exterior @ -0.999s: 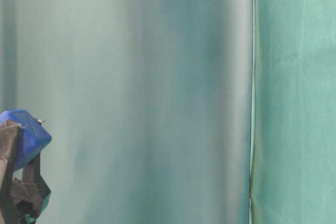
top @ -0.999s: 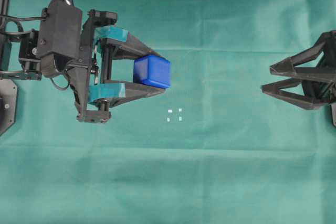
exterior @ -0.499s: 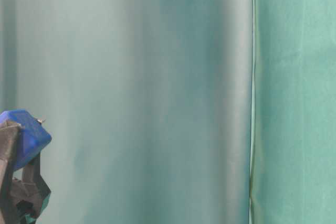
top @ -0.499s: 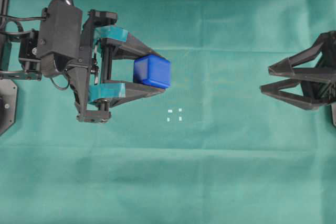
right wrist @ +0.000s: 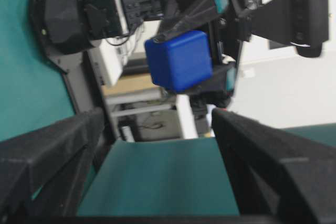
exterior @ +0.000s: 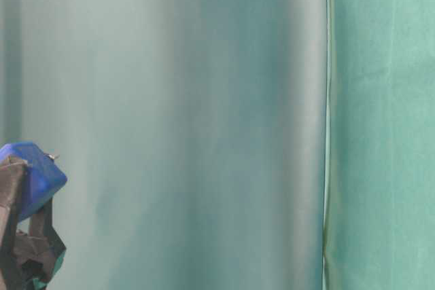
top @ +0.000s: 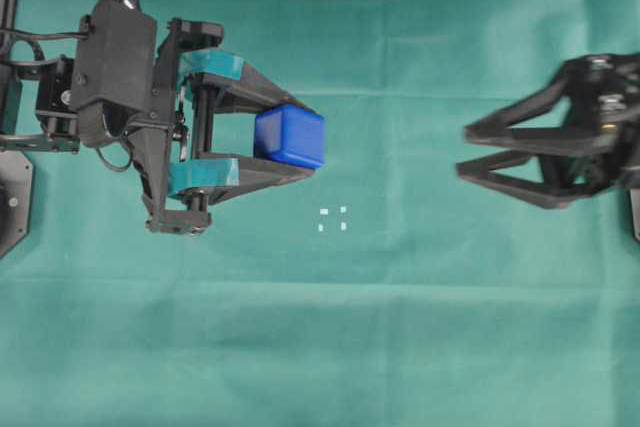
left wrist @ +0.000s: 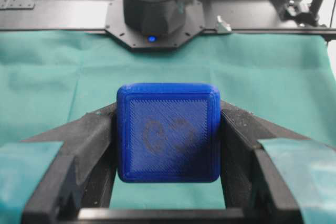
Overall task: Handover the blue block to the right arm after grasping it with the left arm, then place it in the designated position.
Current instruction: 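Reach the right gripper toward the cube held by the left gripper, then close the right gripper on the cube beside the left gripper, then open the left gripper and pull the cube away with the right gripper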
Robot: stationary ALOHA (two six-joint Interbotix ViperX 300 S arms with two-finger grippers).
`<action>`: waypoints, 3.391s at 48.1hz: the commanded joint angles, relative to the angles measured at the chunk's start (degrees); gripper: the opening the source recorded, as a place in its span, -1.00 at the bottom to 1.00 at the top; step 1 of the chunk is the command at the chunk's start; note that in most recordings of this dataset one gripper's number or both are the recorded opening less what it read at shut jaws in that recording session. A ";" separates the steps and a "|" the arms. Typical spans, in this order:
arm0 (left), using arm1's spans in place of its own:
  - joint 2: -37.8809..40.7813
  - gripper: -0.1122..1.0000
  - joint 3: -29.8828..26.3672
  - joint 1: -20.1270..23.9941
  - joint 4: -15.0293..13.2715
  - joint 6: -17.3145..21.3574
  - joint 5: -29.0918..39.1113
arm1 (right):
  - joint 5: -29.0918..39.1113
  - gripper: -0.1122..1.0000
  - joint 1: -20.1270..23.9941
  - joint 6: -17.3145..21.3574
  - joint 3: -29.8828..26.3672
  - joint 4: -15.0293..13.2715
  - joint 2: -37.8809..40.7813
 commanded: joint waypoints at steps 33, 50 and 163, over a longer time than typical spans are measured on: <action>-0.26 0.04 -0.79 0.09 -0.09 -0.35 -0.26 | -1.67 0.83 0.00 0.00 -21.01 -5.27 21.88; -0.09 0.04 -0.79 0.09 0.00 -0.35 -0.26 | 0.00 0.83 0.00 0.00 -26.72 -7.21 27.07; -0.70 1.00 -0.53 -0.79 -0.09 -2.02 -0.09 | 8.09 0.32 0.70 0.44 -25.84 -7.82 24.79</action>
